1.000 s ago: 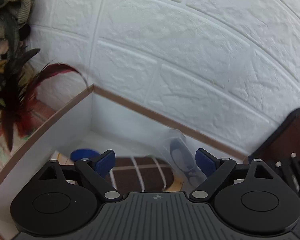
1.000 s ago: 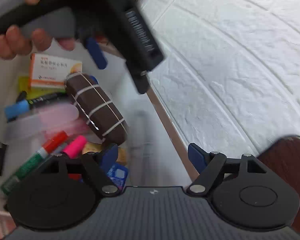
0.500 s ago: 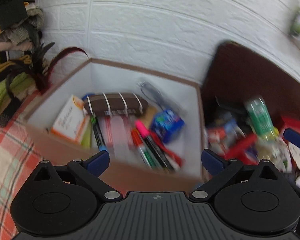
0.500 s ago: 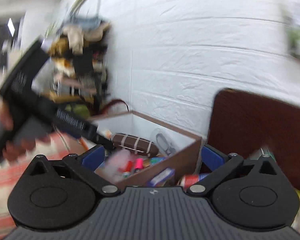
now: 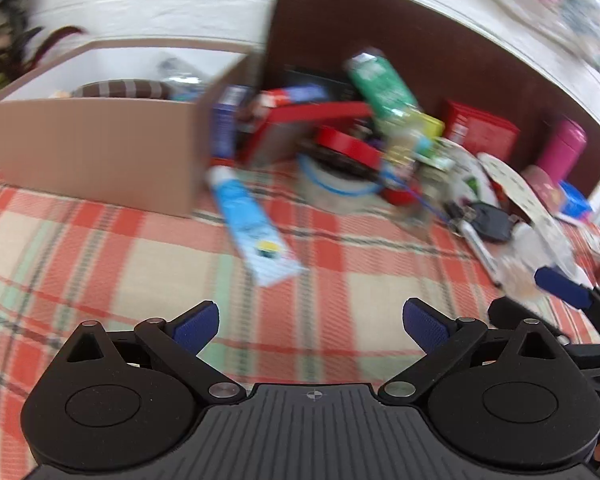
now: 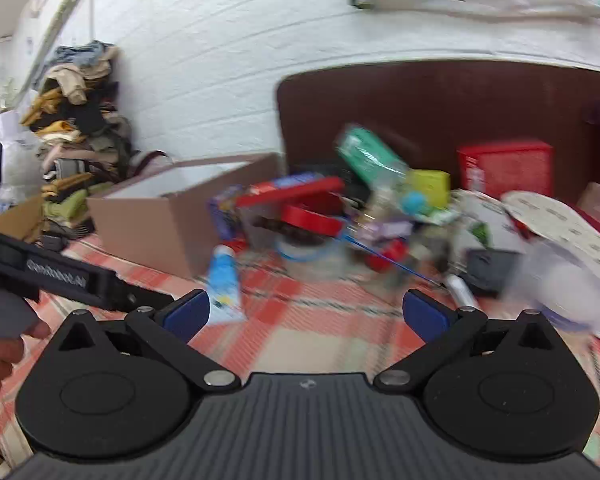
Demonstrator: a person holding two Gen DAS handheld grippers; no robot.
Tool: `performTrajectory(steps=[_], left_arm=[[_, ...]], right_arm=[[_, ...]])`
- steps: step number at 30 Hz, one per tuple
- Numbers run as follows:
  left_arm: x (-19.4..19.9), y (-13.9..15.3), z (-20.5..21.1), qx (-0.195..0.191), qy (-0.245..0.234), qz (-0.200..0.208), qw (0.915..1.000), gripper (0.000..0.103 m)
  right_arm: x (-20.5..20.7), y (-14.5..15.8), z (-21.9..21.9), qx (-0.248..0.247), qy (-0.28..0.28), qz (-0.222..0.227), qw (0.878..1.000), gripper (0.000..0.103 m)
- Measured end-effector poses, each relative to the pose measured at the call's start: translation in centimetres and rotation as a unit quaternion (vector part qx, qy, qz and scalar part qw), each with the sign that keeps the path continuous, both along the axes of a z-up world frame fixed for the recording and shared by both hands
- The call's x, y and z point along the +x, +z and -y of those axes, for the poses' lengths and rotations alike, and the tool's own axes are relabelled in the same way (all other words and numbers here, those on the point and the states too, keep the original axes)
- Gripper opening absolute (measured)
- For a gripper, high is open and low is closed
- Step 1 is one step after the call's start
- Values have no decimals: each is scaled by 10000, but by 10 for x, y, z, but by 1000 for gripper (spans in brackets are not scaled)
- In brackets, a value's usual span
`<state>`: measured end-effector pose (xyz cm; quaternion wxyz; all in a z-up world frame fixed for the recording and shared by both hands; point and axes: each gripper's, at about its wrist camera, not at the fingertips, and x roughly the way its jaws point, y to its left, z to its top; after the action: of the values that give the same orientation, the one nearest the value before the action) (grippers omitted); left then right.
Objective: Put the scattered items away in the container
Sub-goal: 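Bring the open left tool back to the clear cotton-swab tub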
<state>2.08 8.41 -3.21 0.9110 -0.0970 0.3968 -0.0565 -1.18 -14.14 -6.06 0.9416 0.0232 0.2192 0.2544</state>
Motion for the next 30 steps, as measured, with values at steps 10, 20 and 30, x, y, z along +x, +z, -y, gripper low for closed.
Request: performTrajectory(steps=[10,20,30], left_arm=[[18,10,94,-62,-917,208,9956,103],[63,-3,169,-210,-1803,339,9828,103],[92,-12,220,-59,-2807,435,9588,103]], right_arm=[[-9,-29,91,-202,-1224,-160,9921,102],[26,-51,126,-283,-1194,-238,9922,102],[59,-51,130,-561,-429,-257,9972,102]])
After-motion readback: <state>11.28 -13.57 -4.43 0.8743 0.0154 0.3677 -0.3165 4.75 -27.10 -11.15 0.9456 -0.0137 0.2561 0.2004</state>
